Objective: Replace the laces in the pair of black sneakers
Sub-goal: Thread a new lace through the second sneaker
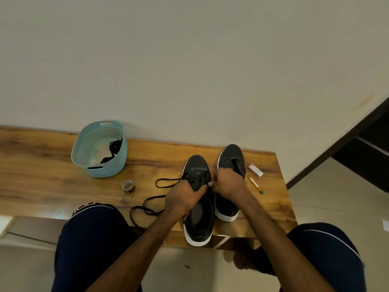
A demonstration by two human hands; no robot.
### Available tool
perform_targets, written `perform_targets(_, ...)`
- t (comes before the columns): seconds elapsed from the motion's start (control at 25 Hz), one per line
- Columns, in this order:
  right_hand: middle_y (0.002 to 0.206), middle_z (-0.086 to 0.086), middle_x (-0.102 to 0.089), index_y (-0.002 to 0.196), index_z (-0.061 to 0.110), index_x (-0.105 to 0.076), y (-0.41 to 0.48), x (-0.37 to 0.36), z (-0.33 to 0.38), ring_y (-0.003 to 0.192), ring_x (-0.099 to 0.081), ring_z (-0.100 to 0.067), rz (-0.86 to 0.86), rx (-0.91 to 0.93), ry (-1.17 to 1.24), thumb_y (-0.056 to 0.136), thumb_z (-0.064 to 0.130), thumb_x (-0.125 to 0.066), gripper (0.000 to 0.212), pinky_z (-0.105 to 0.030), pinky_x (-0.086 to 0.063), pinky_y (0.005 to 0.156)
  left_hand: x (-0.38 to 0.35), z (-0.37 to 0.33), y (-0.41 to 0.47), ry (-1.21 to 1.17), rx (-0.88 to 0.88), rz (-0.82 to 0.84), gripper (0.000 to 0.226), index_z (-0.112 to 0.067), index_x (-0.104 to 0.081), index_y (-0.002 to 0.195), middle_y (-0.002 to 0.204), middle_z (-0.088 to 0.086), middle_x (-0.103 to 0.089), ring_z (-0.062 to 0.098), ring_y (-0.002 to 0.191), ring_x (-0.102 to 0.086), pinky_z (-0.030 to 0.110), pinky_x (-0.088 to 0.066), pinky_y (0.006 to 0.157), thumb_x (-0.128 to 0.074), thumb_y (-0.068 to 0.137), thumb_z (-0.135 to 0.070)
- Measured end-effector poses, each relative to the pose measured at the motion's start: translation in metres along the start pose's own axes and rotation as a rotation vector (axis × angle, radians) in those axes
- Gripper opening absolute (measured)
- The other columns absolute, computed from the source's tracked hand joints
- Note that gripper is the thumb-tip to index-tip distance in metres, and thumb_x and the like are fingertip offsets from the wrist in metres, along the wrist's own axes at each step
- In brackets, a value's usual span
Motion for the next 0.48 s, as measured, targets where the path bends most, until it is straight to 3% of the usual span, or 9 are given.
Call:
perform_targets(0.12, 0.089, 0.000, -0.070, 0.092, 0.013, -0.072, -0.031, 0.054, -0.014, 0.084, -0.064, -0.008, 0.164, 0.187, 0.515, 0.096, 0.023, -0.064, 0.014, -0.021, -0.050, 0.075, 0.001, -0.002, 0.000, 0.001, -0.009, -0.026, 0.049, -0.023, -0.063, 0.085, 0.076, -0.004, -0.062, 0.014, 0.067, -0.057, 0.024, -0.034, 0.050, -0.049, 0.084, -0.071)
perform_targets(0.24, 0.103, -0.003, -0.072, 0.087, -0.002, -0.071, -0.044, 0.093, -0.024, 0.084, -0.064, -0.003, 0.012, 0.250, 0.987, 0.095, 0.010, -0.060, 0.018, -0.014, -0.047, 0.069, 0.001, -0.003, 0.000, -0.001, -0.016, -0.050, 0.049, -0.022, -0.059, 0.076, 0.070, -0.003, -0.061, 0.013, 0.062, -0.056, 0.023, -0.033, 0.048, -0.050, 0.085, -0.069)
perform_targets(0.36, 0.084, -0.010, -0.074, 0.088, -0.012, -0.064, -0.033, 0.060, -0.011, 0.076, -0.069, -0.010, -0.045, 0.086, 1.083, 0.097, 0.010, -0.048, 0.029, -0.014, -0.050, 0.063, -0.003, -0.001, 0.003, -0.045, -0.030, -0.056, 0.047, -0.022, -0.058, 0.074, 0.065, -0.004, -0.060, 0.012, 0.060, -0.059, 0.023, -0.036, 0.049, -0.050, 0.084, -0.068)
perform_targets(0.48, 0.057, -0.005, -0.056, 0.077, 0.009, -0.056, -0.029, 0.034, 0.007, 0.053, -0.053, -0.023, 0.026, -0.052, 1.114, 0.102, 0.020, -0.041, 0.031, -0.018, -0.041, 0.042, -0.006, -0.001, 0.004, -0.051, -0.043, -0.053, 0.050, -0.022, -0.060, 0.077, 0.067, -0.004, -0.061, 0.013, 0.061, -0.059, 0.023, -0.037, 0.049, -0.048, 0.082, -0.070)
Point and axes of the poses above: each hand's wrist, its own y-axis towards the middle knuckle, its own x-axis out of the back of the hand, z = x × y, the point moved 5 cm from there along y, towards the middle knuckle
